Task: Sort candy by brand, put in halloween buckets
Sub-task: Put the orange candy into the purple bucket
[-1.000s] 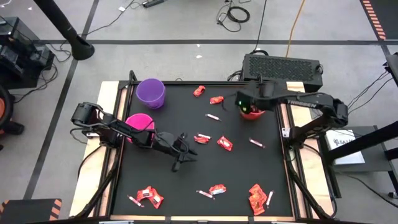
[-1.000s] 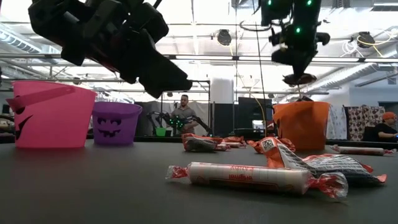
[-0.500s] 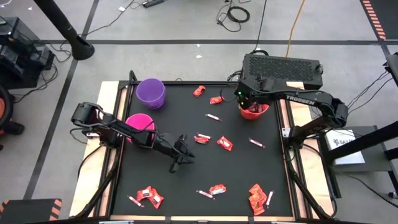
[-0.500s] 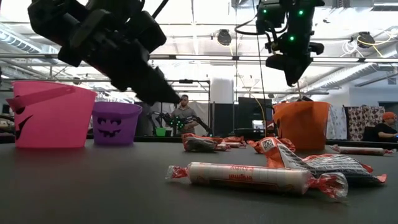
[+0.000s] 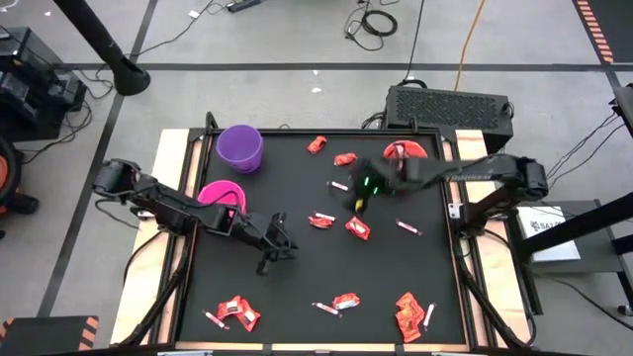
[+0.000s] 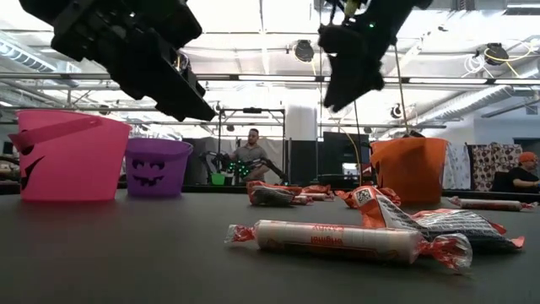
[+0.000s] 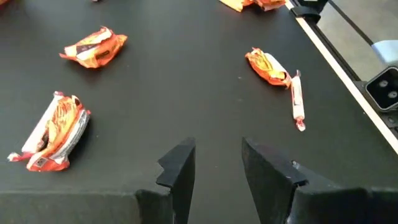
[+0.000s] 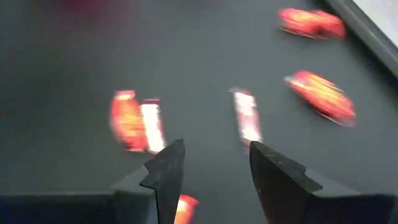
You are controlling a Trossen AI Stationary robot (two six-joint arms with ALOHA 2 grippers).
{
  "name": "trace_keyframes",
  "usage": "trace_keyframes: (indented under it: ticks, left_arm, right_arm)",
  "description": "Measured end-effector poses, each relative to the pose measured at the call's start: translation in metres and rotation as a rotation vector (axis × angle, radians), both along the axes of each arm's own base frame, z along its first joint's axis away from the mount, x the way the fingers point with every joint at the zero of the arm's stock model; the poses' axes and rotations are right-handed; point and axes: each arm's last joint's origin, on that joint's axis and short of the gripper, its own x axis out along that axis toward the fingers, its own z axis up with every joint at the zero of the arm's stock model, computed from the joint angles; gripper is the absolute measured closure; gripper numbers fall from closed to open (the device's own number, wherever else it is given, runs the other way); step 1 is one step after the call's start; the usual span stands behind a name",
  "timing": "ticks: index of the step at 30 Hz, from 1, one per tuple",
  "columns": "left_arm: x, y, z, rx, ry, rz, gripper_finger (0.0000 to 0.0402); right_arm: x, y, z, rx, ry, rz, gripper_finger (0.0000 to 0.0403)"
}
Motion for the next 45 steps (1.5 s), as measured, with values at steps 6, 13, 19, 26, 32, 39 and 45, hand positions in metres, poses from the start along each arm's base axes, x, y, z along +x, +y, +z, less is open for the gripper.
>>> trace_keyframes:
  ticks: [6,13,19,26,32,39,45]
  left_arm:
    - [-0.002,-0.007,0.0,-0.004,0.004,-0.021,0.0263]
    - [-0.001,-0.011,0.003,-0.007,-0.042,-0.012,0.0263]
    - [-0.003,-0.008,0.011,-0.03,0.01,0.039,0.0263]
    - [0.019,0.009,0.021,0.117,-0.032,0.158,0.0263]
    - [0.05,0.031,-0.002,0.222,0.0,0.127,0.0263]
    - [0.063,0.062,-0.035,0.315,0.093,0.135,0.0263]
    - [0.065,0.074,-0.037,0.355,0.079,0.105,0.0263]
  right_arm:
    - [0.023,0.052,-0.052,-0.03,0.017,0.204,0.023]
    - [0.032,0.082,-0.081,0.003,0.064,0.226,0.0239]
    - [0.032,0.097,-0.086,-0.05,0.063,0.234,0.0246]
    - [0.014,0.123,-0.073,-0.421,0.075,0.194,0.0259]
    - [-0.016,0.137,-0.061,-0.495,0.115,0.128,0.0271]
    - [-0.027,0.148,-0.06,-0.516,0.122,0.132,0.0276]
    - [-0.027,0.148,-0.059,-0.516,0.118,0.131,0.0276]
